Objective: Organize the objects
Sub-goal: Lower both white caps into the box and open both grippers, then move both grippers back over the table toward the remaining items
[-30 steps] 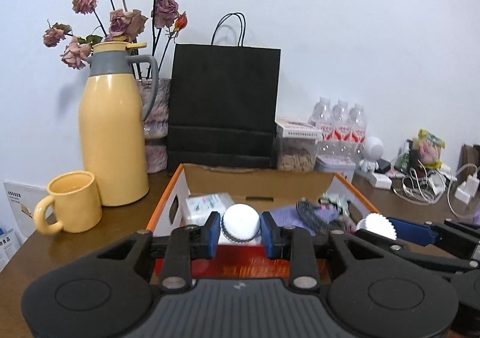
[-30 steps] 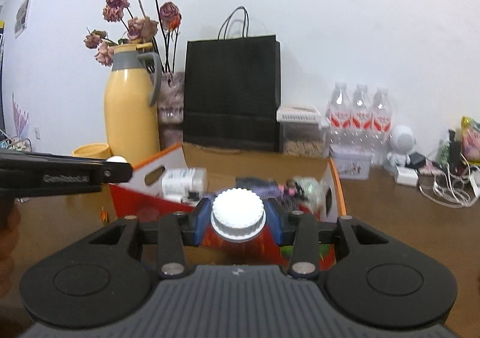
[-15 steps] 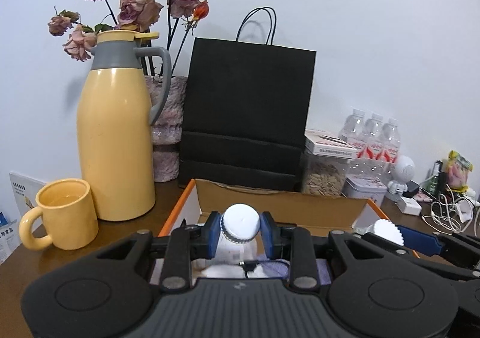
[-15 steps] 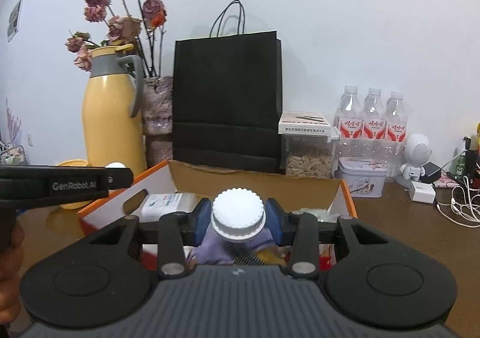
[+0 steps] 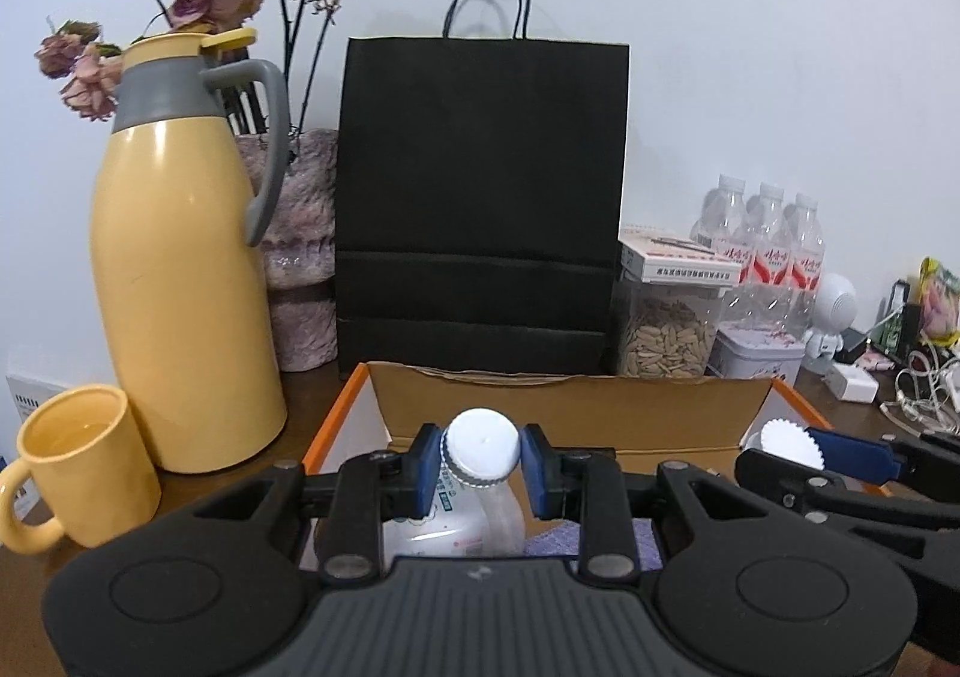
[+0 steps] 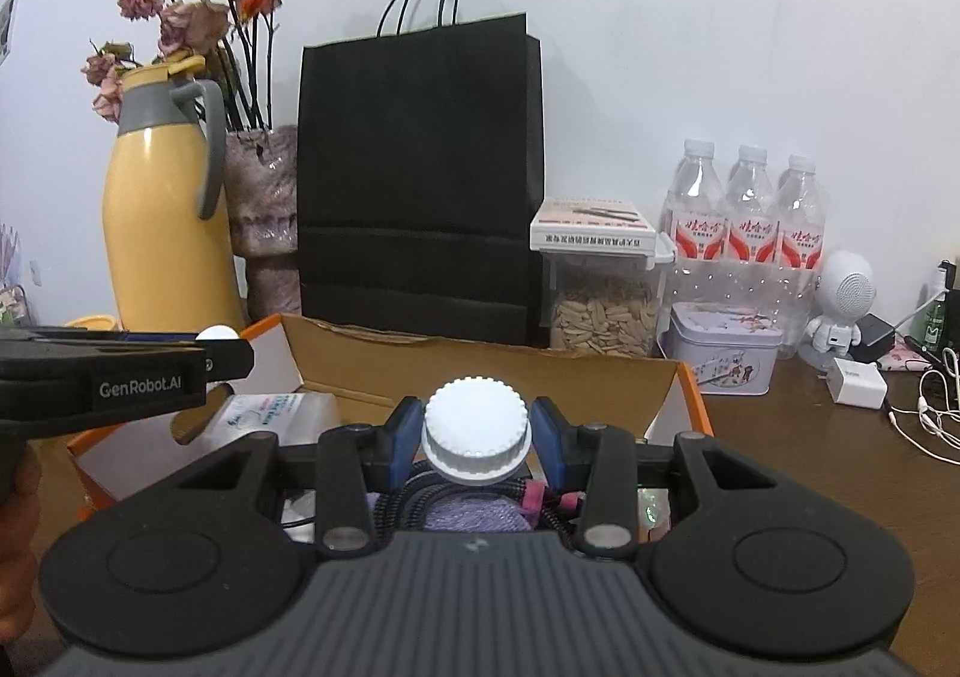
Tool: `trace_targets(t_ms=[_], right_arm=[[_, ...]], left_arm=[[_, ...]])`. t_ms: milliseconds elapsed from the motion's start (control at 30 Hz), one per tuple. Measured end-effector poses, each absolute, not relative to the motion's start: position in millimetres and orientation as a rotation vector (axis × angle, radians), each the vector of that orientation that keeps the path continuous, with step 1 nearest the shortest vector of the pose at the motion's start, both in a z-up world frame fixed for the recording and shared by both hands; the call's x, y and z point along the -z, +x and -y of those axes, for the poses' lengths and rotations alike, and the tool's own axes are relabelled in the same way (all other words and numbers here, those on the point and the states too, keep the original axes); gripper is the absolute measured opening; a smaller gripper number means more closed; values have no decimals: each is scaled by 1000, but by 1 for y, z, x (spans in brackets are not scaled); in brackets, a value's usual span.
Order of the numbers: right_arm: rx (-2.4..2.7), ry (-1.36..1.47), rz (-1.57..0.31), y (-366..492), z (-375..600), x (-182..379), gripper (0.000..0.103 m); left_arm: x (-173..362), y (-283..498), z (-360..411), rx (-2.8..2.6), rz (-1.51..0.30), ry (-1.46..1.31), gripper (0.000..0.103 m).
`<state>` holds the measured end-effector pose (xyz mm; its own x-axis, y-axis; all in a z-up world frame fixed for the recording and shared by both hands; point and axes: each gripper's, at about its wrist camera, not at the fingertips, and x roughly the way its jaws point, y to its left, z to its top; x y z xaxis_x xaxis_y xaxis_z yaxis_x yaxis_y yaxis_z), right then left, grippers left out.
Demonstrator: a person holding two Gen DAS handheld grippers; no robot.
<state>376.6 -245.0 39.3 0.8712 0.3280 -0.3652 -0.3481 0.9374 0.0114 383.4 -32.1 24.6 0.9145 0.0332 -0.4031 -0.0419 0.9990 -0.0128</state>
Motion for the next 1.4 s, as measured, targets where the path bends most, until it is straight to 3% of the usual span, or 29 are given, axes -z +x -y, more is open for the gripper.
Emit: trace_targets(t_ms=[67,100,133,167,200,233,300,833,1400], right_arm=[[-355,-55,-380,381,245,-38,42],[-358,-53,-385,382,246,-37,44],[-355,-53,-390,383,246,-37,56],[-348,-53,-391,384,247,-36,77],[-336,-56,-389,384,248,-36,86],[-328,-64,-385,383,248,-36,96],[-319,-78,-374,382,248,-35,103],[-323,-86,-361,374,250,-40,103],[-279,-91,-342,315,263,-38,103]], left_arm=[[-21,388,33,-47,-423,-3,28],[-20,389,33,-55,-429,3,41],[-18,391,32,-60,-434,6,67],[-17,391,30,-63,-433,1,80],[-17,391,28,-70,-424,-6,98],[-17,389,27,-78,-410,-11,102],[-18,388,26,-91,-394,-9,103],[-20,380,26,-92,-402,-16,103],[-21,309,-12,-139,-403,-32,103]])
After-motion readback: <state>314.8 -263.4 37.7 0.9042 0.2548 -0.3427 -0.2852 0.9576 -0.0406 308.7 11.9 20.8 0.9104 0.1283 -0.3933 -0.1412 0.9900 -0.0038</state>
